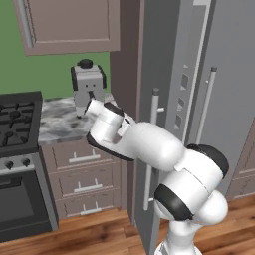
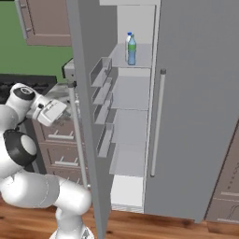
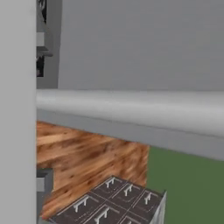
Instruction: Take the bottled waters from the counter and place them in the freezer to freeze. Close the freezer door after placing the bottles.
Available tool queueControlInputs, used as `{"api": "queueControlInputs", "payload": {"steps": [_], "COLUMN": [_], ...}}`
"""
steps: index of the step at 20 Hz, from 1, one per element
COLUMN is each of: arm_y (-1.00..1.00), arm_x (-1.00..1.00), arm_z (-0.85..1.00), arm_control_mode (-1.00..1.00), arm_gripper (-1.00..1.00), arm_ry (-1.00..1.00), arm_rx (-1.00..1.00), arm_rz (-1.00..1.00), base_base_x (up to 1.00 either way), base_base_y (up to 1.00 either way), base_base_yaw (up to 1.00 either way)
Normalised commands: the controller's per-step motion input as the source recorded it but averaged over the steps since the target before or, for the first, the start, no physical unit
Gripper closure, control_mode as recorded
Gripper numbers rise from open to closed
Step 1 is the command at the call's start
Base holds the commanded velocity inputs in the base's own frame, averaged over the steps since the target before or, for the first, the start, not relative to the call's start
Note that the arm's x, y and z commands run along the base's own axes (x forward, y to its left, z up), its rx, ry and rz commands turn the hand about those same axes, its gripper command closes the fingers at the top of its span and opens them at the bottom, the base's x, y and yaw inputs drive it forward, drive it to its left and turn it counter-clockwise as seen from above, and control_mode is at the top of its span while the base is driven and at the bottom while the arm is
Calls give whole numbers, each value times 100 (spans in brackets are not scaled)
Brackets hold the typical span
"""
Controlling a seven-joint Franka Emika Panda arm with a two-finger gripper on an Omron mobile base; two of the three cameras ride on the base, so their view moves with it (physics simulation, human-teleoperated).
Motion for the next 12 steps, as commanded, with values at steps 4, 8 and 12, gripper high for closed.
{"api": "queueControlInputs", "payload": {"steps": [4,8,12], "arm_y": [0,-22,-31], "arm_x": [14,4,0], "arm_z": [-18,-5,0], "arm_control_mode": [-100,-100,-100], "arm_gripper": [-100,-100,-100], "arm_ry": [-21,-3,2], "arm_rx": [-9,-3,0], "arm_rz": [-2,0,-1], "base_base_x": [0,0,0], "base_base_y": [0,0,0], "base_base_yaw": [0,0,0]}}
